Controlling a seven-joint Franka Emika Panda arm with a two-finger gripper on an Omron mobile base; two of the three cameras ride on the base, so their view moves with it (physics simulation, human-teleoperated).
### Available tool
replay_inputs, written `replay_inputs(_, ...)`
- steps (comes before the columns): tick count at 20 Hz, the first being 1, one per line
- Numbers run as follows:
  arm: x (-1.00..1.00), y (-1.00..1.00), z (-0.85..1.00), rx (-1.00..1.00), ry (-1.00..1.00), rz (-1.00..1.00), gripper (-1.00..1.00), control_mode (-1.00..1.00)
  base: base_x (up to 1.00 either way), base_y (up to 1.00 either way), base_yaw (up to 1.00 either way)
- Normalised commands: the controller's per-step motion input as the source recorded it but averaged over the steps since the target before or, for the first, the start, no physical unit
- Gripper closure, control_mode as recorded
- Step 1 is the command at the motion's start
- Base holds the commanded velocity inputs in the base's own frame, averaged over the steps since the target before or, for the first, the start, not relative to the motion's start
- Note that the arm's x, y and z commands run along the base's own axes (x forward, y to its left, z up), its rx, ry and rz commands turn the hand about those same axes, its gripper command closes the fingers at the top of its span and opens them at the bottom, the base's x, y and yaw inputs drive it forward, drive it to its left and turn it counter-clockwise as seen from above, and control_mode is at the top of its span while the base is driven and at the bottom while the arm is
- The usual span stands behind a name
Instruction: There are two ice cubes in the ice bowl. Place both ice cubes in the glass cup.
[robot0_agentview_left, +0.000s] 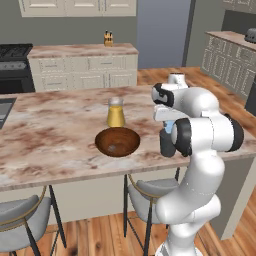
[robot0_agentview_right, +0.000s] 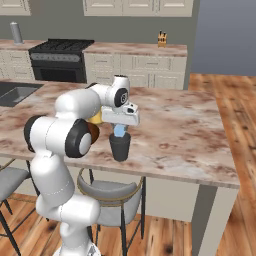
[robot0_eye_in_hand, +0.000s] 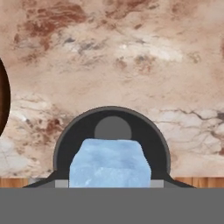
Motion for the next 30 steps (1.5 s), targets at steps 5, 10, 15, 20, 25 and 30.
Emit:
replay_inputs(5, 0.0, 0.0, -0.01, 0.0, -0.01, 0.0, 1.0, -1.0, 0.0, 0.0, 0.0)
replay_inputs(10, 0.01, 0.0, 0.0, 0.0, -0.01, 0.0, 1.0, -1.0, 0.0, 0.0, 0.0)
replay_inputs(15, 0.13, 0.0, 0.0, 0.0, 0.0, 0.0, 1.0, -1.0, 0.0, 0.0, 0.0)
replay_inputs(20, 0.09, 0.0, -0.03, -0.01, 0.0, 0.0, 1.0, -1.0, 0.0, 0.0, 0.0)
replay_inputs(25, 0.01, 0.0, -0.08, -0.02, 0.0, 0.0, 1.0, -1.0, 0.0, 0.0, 0.0)
replay_inputs(30, 0.01, 0.0, 0.0, 0.0, 0.0, 0.0, 1.0, -1.0, 0.0, 0.0, 0.0)
